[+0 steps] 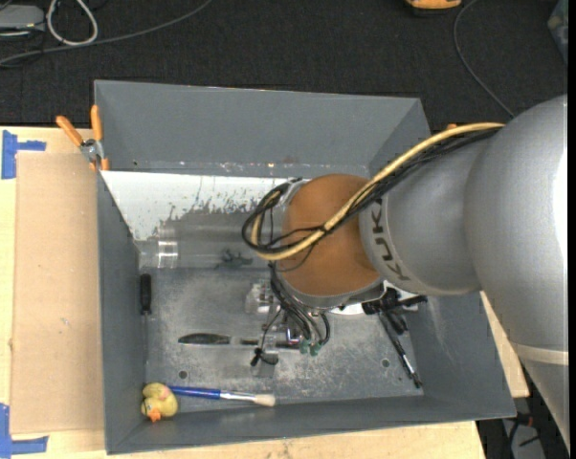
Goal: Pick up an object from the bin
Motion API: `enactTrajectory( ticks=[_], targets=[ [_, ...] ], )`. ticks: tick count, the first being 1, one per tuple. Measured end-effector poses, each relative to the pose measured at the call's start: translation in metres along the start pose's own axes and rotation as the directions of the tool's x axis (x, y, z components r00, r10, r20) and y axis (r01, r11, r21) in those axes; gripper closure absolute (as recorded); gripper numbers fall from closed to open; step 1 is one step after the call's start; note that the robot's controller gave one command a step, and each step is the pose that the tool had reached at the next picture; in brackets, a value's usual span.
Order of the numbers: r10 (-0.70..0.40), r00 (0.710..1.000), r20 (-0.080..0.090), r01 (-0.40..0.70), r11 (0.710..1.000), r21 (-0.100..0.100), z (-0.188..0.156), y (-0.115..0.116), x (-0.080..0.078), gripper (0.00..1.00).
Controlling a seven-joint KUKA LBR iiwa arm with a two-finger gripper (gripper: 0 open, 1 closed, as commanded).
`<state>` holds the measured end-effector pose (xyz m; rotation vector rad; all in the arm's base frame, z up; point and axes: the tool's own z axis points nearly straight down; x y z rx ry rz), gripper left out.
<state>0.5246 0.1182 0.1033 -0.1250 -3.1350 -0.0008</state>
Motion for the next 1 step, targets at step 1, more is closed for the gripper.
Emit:
enactTrajectory(
  ticks=[1],
  targets=[
    [-0.016, 1.000, 0.004, 0.016, 1.000, -0.001, 0.0356, -0.0062, -0.0249, 0.00]
  ],
)
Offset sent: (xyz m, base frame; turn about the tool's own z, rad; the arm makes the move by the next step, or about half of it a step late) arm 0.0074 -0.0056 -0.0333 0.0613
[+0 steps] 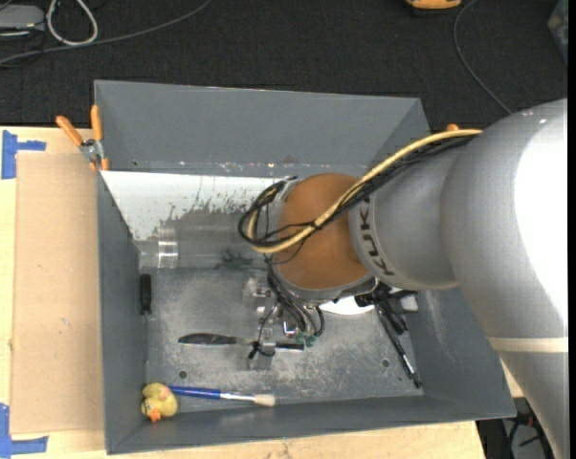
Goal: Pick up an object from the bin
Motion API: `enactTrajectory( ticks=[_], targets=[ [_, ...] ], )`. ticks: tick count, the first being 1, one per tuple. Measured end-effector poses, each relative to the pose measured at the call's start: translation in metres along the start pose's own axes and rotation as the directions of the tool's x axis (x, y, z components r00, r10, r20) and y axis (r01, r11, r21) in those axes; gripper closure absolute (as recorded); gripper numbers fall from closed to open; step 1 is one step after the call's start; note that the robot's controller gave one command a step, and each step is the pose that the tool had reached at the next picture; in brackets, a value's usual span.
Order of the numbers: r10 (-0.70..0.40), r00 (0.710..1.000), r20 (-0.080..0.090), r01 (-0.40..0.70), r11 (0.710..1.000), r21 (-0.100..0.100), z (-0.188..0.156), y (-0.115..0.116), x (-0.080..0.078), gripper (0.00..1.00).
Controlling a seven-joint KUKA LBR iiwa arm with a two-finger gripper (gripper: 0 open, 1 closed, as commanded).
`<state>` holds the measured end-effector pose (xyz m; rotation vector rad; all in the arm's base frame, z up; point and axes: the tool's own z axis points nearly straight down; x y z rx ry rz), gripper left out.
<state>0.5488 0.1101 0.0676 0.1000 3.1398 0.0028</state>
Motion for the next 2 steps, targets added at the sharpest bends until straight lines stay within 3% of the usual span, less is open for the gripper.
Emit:
enactTrajectory(
  ticks=[1, 2],
  targets=[
    [0.080, 0.997, -0.003, -0.080, 0.997, -0.001, -0.0021, 0.0012, 0.0169, 1.00],
    [0.080, 0.997, -0.003, -0.080, 0.997, -0.001, -0.0021, 0.0012, 0.0169, 1.00]
  ],
)
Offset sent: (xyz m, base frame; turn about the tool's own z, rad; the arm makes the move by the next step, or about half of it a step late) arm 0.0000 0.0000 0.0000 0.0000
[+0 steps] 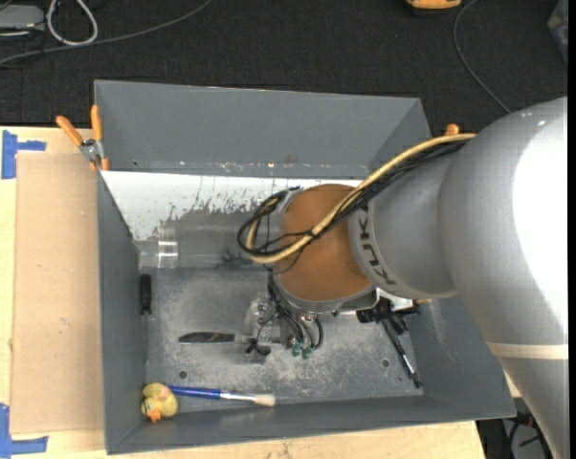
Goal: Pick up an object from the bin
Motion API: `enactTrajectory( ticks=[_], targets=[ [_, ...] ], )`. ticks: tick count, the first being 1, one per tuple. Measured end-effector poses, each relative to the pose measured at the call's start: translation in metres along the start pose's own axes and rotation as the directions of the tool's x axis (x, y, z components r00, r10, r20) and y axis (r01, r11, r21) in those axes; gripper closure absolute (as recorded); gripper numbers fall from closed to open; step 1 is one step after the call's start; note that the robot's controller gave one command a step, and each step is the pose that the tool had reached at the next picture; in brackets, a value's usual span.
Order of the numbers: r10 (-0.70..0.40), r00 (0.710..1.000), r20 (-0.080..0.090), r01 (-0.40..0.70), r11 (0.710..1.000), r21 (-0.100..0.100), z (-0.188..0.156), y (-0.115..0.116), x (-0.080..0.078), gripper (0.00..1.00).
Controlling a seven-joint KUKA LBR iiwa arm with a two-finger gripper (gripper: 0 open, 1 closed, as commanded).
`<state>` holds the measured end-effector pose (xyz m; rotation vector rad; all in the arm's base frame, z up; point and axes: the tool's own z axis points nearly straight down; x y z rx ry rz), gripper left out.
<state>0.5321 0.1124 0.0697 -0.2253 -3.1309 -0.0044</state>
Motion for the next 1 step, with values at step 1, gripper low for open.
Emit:
enactTrajectory(
  ticks=[1],
  targets=[
    [0.001, 1.000, -0.004, -0.001, 1.000, 0.002, -0.0097, -0.0006, 0.0015, 1.00]
  ],
)
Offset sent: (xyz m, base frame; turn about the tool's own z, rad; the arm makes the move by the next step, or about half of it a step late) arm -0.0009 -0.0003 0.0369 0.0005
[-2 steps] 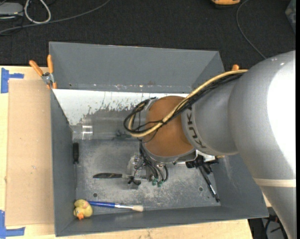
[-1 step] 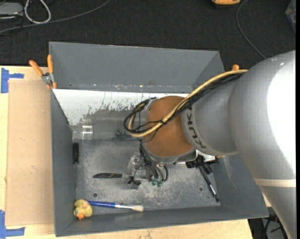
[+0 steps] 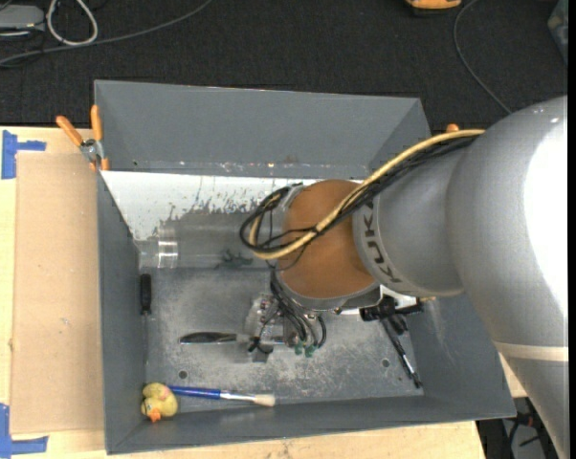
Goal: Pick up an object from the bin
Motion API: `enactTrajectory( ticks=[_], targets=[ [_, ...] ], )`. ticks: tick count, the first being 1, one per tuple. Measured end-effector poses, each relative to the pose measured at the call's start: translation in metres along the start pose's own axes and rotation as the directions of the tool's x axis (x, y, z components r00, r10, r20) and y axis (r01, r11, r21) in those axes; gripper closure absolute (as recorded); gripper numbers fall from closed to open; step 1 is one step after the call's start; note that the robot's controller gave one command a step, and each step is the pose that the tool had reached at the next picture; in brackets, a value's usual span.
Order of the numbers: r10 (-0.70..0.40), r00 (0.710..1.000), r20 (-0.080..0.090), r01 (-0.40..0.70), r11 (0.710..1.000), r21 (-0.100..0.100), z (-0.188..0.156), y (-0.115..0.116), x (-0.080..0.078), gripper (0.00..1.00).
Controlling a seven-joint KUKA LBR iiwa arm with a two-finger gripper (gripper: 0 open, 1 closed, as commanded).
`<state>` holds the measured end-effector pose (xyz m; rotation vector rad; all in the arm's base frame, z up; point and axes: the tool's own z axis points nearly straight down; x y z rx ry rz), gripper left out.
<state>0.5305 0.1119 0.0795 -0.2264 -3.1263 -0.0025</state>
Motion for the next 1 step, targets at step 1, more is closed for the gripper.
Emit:
enactTrajectory(
  ticks=[1],
  targets=[
    [0.001, 1.000, 0.003, -0.001, 1.000, -0.001, -0.0159, 0.0000, -0.0010, 1.00]
  ],
)
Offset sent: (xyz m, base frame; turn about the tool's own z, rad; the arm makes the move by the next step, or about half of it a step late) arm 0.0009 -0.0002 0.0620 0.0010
